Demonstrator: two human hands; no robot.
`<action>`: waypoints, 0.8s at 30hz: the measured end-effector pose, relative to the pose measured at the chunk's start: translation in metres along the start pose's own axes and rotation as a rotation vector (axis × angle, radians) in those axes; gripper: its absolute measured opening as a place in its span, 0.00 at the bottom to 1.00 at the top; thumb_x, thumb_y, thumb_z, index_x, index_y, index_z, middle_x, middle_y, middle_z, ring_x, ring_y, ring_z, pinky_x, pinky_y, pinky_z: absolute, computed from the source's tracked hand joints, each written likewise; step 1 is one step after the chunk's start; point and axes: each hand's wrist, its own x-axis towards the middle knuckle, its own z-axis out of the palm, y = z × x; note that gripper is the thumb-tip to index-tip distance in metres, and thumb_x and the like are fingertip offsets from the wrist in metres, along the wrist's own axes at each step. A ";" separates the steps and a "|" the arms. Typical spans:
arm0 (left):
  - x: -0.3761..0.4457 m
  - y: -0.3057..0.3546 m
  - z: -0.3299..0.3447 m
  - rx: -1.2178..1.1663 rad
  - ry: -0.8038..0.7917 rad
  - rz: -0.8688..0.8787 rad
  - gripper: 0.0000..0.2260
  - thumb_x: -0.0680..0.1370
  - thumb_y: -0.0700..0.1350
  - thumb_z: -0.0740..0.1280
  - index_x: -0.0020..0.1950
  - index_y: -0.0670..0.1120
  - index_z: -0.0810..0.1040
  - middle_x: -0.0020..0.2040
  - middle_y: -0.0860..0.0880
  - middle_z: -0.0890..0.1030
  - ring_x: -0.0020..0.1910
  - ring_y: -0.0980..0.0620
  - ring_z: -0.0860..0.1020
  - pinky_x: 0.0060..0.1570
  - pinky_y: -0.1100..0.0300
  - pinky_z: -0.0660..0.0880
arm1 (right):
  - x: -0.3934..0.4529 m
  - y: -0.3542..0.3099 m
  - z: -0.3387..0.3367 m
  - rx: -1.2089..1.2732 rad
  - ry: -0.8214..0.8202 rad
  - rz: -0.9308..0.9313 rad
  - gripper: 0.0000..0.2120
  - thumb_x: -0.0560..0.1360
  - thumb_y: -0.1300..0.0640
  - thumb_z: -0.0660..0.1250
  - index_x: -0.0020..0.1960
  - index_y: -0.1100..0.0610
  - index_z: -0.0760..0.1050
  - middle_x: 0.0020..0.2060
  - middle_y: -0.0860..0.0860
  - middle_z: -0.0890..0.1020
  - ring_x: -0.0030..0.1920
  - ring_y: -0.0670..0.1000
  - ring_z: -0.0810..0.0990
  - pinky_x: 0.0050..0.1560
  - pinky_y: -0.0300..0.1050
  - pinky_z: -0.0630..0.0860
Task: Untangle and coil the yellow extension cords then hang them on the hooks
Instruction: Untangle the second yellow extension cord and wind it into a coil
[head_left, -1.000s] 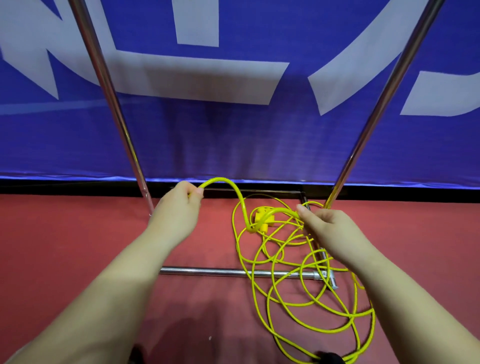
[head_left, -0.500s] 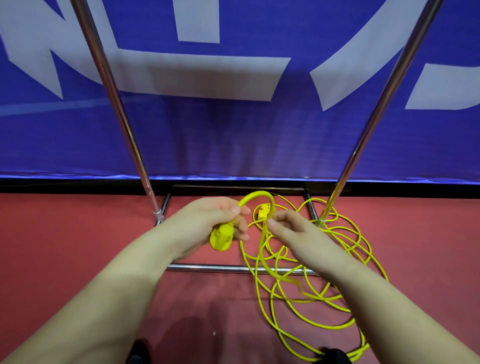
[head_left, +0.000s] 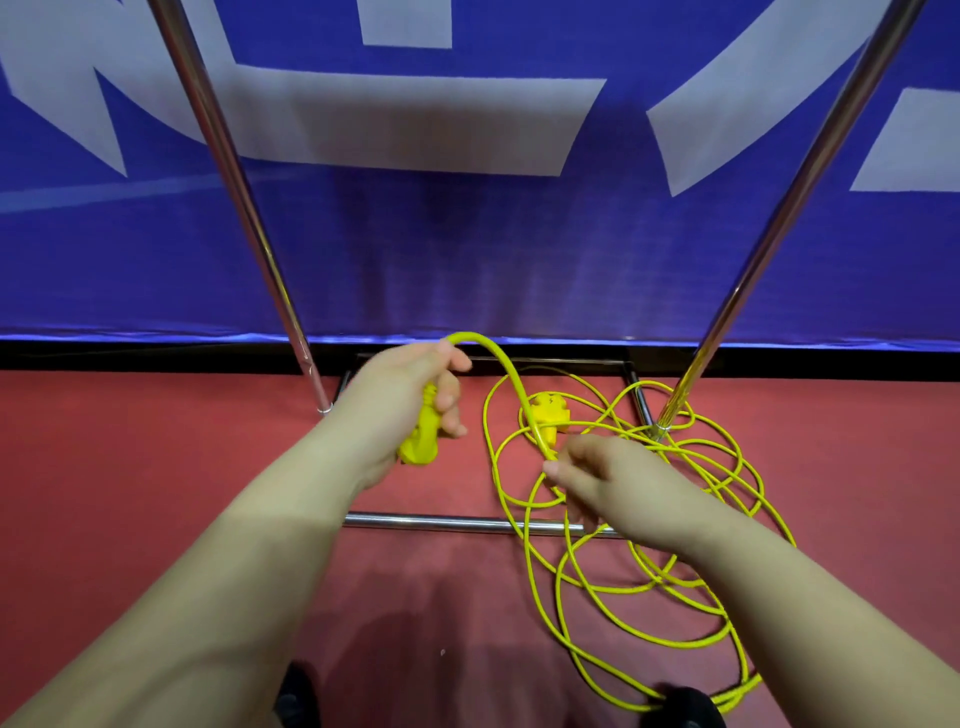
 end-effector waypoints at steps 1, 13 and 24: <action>0.005 -0.001 -0.003 -0.047 0.061 0.015 0.12 0.82 0.43 0.53 0.42 0.43 0.71 0.20 0.53 0.68 0.18 0.57 0.68 0.26 0.63 0.73 | 0.001 0.002 0.002 -0.058 -0.006 -0.011 0.13 0.78 0.48 0.61 0.42 0.56 0.71 0.32 0.48 0.77 0.36 0.51 0.77 0.41 0.46 0.71; 0.027 -0.002 -0.028 -0.327 0.428 0.076 0.15 0.83 0.48 0.53 0.38 0.46 0.68 0.19 0.55 0.65 0.18 0.58 0.65 0.23 0.68 0.71 | 0.013 0.017 0.005 -0.140 -0.039 0.116 0.06 0.80 0.54 0.57 0.49 0.49 0.59 0.37 0.42 0.72 0.40 0.52 0.73 0.40 0.43 0.66; 0.023 -0.012 -0.017 0.298 0.239 0.138 0.12 0.82 0.45 0.55 0.45 0.52 0.76 0.36 0.50 0.83 0.36 0.54 0.82 0.44 0.57 0.75 | 0.014 0.008 -0.001 -0.012 0.201 0.036 0.09 0.72 0.54 0.71 0.44 0.50 0.70 0.34 0.44 0.77 0.34 0.45 0.74 0.40 0.43 0.71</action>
